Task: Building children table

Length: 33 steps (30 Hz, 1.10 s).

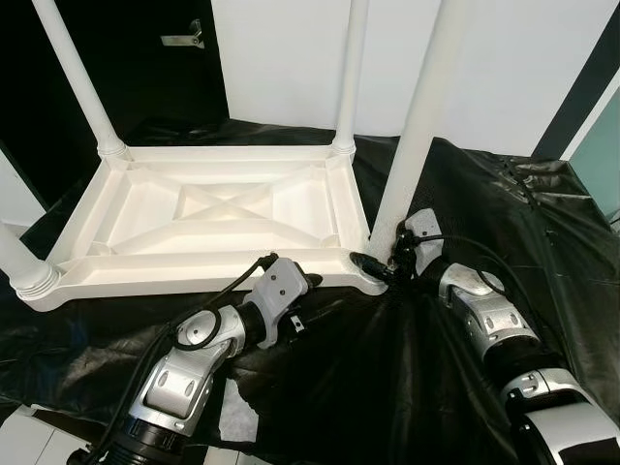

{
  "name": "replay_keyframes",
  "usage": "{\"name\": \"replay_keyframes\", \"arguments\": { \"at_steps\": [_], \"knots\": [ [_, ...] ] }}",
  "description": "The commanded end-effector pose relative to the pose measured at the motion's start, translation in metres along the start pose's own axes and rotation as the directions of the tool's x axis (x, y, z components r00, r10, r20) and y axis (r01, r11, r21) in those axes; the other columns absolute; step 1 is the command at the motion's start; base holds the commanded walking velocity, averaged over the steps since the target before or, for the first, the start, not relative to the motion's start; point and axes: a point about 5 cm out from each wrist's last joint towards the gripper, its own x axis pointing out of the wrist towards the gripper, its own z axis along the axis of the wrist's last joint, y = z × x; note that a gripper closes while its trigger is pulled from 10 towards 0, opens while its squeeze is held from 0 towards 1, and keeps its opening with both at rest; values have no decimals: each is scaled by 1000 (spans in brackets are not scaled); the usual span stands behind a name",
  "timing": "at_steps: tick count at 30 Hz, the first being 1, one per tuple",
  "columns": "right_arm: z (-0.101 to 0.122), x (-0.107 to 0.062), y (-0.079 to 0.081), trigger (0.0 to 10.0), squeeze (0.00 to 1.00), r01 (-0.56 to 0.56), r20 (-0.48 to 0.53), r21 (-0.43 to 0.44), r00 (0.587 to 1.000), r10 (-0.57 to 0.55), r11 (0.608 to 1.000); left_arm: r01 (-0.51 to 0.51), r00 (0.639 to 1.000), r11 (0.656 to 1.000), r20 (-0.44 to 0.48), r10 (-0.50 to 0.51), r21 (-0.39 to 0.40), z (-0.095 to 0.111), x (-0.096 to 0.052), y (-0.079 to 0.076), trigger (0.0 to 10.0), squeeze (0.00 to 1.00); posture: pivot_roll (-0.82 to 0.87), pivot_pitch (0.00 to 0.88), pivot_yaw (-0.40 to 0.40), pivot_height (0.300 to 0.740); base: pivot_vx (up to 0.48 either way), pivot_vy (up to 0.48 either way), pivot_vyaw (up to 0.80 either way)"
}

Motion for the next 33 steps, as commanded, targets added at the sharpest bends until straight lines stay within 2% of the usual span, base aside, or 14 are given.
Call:
{"name": "replay_keyframes", "arguments": {
  "at_steps": [1, 4, 5, 6, 10, 14, 17, 20, 21, 23, 25, 26, 30, 33],
  "knots": [
    [-8, -1, 4, 0, 0, -40, -50, -21, 998, 39, 999, -26, 1000, 1000, -3, 26, 4, -1, 1, 1, 10000, 0, 58, 0, -55, 740, 0, 0, 0],
    [-12, -5, 3, 118, 0, -21, -50, -4, 999, 21, 1000, -24, 1000, 1000, -2, 24, 0, -1, 1, -1, 10000, 0, 56, 0, -53, 740, 0, 0, 0],
    [-14, -6, 2, 4118, 0, 0, -53, -2, 999, 0, 1000, -22, 1000, 1000, -2, 22, -2, -1, 1, -3, 10000, 0, 51, 0, -49, 740, 0, 0, 0],
    [-16, -6, 3, 10000, 0, 36, -57, 2, 998, -36, 999, -19, 1000, 1000, -2, 19, -5, -2, 0, -3, 10000, 0, 47, 0, -47, 740, 0, 0, 0],
    [-22, -5, 9, 10000, 0, 189, -76, 19, 979, -187, 982, -10, 1000, 1000, -6, 10, -12, -3, -1, -5, 10000, 0, 36, 0, -42, 740, 0, 0, 0],
    [-23, -3, 17, 10000, 0, 256, -76, 62, 965, -251, 965, -6, 1000, 1000, -6, 6, -16, -3, 0, -6, 10000, 0, 29, 0, -36, 740, 0, 0, 0],
    [-24, 0, 28, 10000, 0, 367, -83, 97, 929, -360, 925, 6, 1000, 1000, -7, -6, -23, -3, 0, -9, 10000, 0, 17, 0, -24, 740, 0, 0, 0],
    [-23, 2, 38, 10000, 0, 437, -86, 108, 899, -429, 893, 17, 1000, 1000, -9, -17, -26, -4, -1, -10, 10000, 0, 14, 0, -20, 740, 0, 0, 0],
    [-23, 2, 38, 10000, 0, 437, -86, 108, 899, -429, 893, 17, 1000, 1000, -9, -17, -26, -4, -1, -10, 10000, 0, 14, 0, -20, 740, 0, 0, 0],
    [-22, 4, 45, 10000, 0, 512, -96, 115, 859, -503, 851, 20, 1000, 999, -12, -20, -26, -4, -2, -10, 10000, 0, 23, 0, -25, 740, 0, 0, 0],
    [-21, 4, 47, 10000, 0, 535, -99, 114, 845, -526, 837, 20, 1000, 999, -12, -20, -26, -4, -2, -10, 10000, 0, 23, 0, -25, 740, 0, 0, 0],
    [-19, 7, 54, 10000, 0, 594, -117, 160, 804, -583, 788, 15, 1000, 1000, -15, -15, -27, -4, -3, -10, 10000, 0, 31, 0, -25, 740, 0, 0, 0],
    [-12, 9, 58, 10000, 0, 601, -99, 191, 798, -594, 776, 13, 1000, 999, -18, -13, -30, -5, -4, -11, 10000, 0, 29, 0, -21, 740, 0, 0, 0],
    [-7, 6, 54, 10000, 0, 616, -68, 168, 786, -614, 769, 15, 1000, 999, -21, -16, -32, -5, -5, -12, 10000, 0, 30, 0, -22, 740, 0, 0, 0]
  ]
}}
